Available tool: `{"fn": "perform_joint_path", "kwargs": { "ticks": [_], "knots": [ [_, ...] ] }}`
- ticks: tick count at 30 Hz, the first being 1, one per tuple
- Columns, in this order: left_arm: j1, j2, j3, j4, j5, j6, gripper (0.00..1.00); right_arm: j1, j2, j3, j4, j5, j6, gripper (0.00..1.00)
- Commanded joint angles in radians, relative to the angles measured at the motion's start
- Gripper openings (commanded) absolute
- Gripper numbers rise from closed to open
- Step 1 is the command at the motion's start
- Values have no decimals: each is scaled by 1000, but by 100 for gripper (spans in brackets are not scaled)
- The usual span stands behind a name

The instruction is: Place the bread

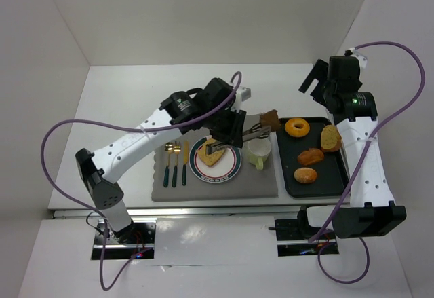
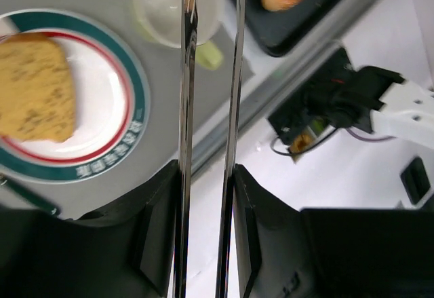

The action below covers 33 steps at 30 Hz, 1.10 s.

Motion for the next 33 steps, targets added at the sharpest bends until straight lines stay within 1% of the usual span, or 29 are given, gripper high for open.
{"fn": "perform_joint_path", "kwargs": {
  "ticks": [1, 5, 6, 8, 9, 12, 16, 21, 25, 28, 29, 30, 31, 32, 33],
  "knots": [
    [11, -121, -67, 48, -106, -50, 0, -8, 9, 15, 41, -5, -9, 100],
    [33, -225, -184, 57, -165, -95, 0, -8, 9, 15, 50, -31, 0, 100],
    [33, -244, -233, 57, -174, -95, 0, -8, 9, 15, 50, -31, 0, 100],
    [44, -285, -291, 48, -174, -105, 0, -8, 9, 15, 50, -40, 0, 100],
    [44, -331, -352, 48, -174, -118, 0, -8, 9, 15, 50, -40, 0, 100],
    [53, -374, -422, 48, -153, -127, 0, -8, 18, 15, 50, -40, 0, 100],
    [53, -406, -498, 57, -105, -127, 0, -8, 18, -7, 73, -80, 18, 100],
    [44, -416, -590, 48, -64, -138, 0, -8, 18, -7, 73, -80, 18, 100],
    [44, -416, -702, 126, -42, -150, 0, -8, 18, -18, 92, -91, 18, 100],
    [34, -393, -721, 148, -13, -139, 0, 1, 8, -27, 102, -91, 27, 100],
    [22, -393, -712, 136, -13, -139, 6, 1, 8, -38, 112, -82, 27, 100],
    [22, -380, -712, 126, -25, -139, 16, 1, -1, -38, 112, -82, 27, 100],
    [7, -380, -700, 117, -36, -150, 27, 1, -2, -38, 112, -72, 27, 100],
    [7, -380, -686, 108, -36, -150, 46, 1, -2, -38, 112, -72, 27, 100],
    [-2, -380, -677, 87, -48, -150, 54, 1, -2, -38, 112, -72, 27, 100]
  ]
}}
